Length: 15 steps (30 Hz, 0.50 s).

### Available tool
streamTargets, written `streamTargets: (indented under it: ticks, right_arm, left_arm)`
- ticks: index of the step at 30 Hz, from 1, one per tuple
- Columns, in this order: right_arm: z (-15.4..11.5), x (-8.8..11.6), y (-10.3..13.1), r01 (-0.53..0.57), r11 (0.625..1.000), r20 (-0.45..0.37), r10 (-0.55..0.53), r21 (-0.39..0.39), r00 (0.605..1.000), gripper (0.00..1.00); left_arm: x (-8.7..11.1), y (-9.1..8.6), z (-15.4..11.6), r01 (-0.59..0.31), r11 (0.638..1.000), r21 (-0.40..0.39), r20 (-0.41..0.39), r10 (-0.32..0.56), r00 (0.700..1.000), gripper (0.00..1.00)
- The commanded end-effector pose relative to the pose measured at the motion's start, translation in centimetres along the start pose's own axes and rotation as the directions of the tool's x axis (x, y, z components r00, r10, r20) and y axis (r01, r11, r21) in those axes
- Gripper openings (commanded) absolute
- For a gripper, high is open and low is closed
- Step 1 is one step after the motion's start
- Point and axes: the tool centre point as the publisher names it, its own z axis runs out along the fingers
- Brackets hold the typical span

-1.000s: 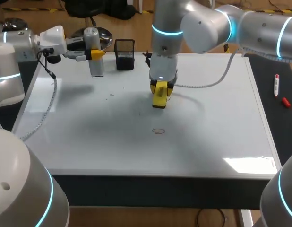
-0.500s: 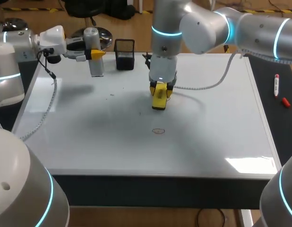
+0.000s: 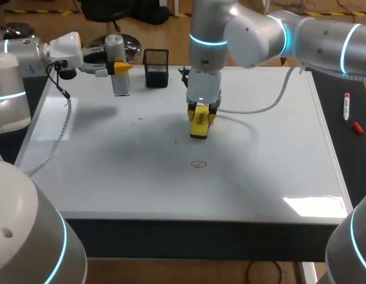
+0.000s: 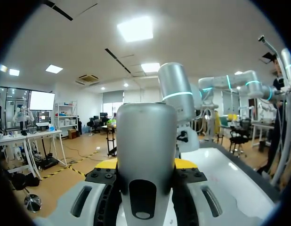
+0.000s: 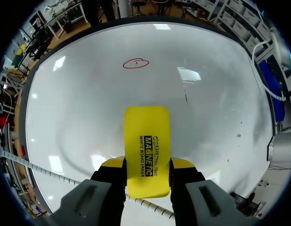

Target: Pick up the inspection probe, press it on each red-marked spot on the whiteboard one by one, put down the probe, pick up the eraser, and wipe off all the red marks.

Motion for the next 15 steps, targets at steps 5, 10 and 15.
streamTargets:
  ticks: [5,10,15]
  right_arm:
    - [0.3,1.0,-0.1,-0.021,1.0,-0.006,0.021,-0.002,1.0,0.0]
    - [0.5,2.3,-0.1,-0.048,0.999,-0.01,0.048,-0.006,0.999,0.0]
    - [0.6,3.4,-0.1,-0.073,0.997,-0.014,0.073,-0.006,0.997,0.0]
  left_arm:
    - [0.1,-0.1,0.1,-0.003,1.0,0.0,0.004,0.003,1.0,0.0]
    - [0.1,-0.1,0.1,-0.003,1.0,0.0,0.004,0.003,1.0,0.0]
    - [0.1,-0.1,0.1,-0.003,1.0,0.0,0.004,0.003,1.0,0.0]
